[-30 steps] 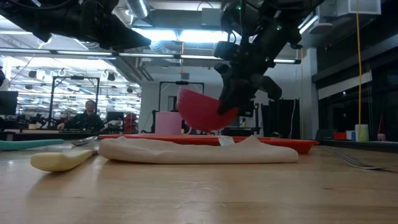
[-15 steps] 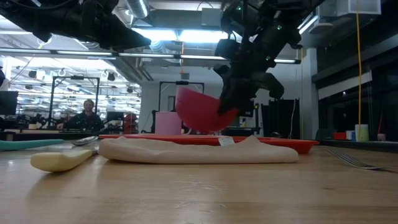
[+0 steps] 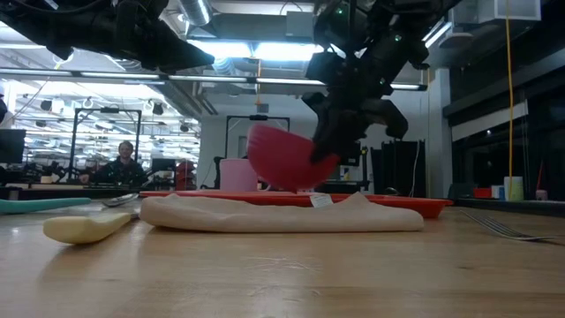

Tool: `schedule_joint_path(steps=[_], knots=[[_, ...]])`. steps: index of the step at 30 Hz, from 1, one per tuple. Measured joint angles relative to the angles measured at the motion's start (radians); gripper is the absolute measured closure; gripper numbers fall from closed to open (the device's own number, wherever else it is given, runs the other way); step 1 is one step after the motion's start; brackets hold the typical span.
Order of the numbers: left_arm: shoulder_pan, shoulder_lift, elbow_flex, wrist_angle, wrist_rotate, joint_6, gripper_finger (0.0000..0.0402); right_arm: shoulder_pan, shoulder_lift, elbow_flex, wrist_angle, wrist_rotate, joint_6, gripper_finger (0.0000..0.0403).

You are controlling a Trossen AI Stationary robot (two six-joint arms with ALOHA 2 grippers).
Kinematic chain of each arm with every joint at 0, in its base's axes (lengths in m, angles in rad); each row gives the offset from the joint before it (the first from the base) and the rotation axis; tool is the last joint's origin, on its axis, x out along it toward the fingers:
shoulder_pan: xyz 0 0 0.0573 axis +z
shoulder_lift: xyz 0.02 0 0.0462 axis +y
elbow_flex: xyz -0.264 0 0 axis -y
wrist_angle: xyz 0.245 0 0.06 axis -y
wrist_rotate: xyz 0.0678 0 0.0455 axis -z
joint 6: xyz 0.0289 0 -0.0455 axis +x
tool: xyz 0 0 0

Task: Set up tray
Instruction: Put the dark pink bowl on top of the pink plate

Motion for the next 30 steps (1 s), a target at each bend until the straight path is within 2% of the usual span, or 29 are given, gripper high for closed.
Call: schedule_joint_path(steps=[13, 18, 21, 24, 30], knots=[[0.0, 0.0, 0.0, 0.009, 0.0, -0.004, 0.0396, -0.001, 0.0, 0.0, 0.015, -0.016, 0.025, 0.0391], [0.0, 0.0, 0.0, 0.001, 0.013, -0.098, 0.0399, -0.002, 0.0, 0.0, 0.015, -0.016, 0.024, 0.0391], [0.0, 0.0, 0.0, -0.003, 0.012, -0.105, 0.0399, -0.007, 0.0, 0.0, 0.013, -0.016, 0.011, 0.0391], [0.0, 0.0, 0.0, -0.029, 0.013, -0.119, 0.0398, -0.016, 0.0, 0.0, 0.006, -0.016, 0.003, 0.0391], [-0.001, 0.0, 0.0, -0.165, 0.046, -0.239, 0.04, -0.025, 0.0, 0.0, -0.001, -0.016, 0.004, 0.0389]])
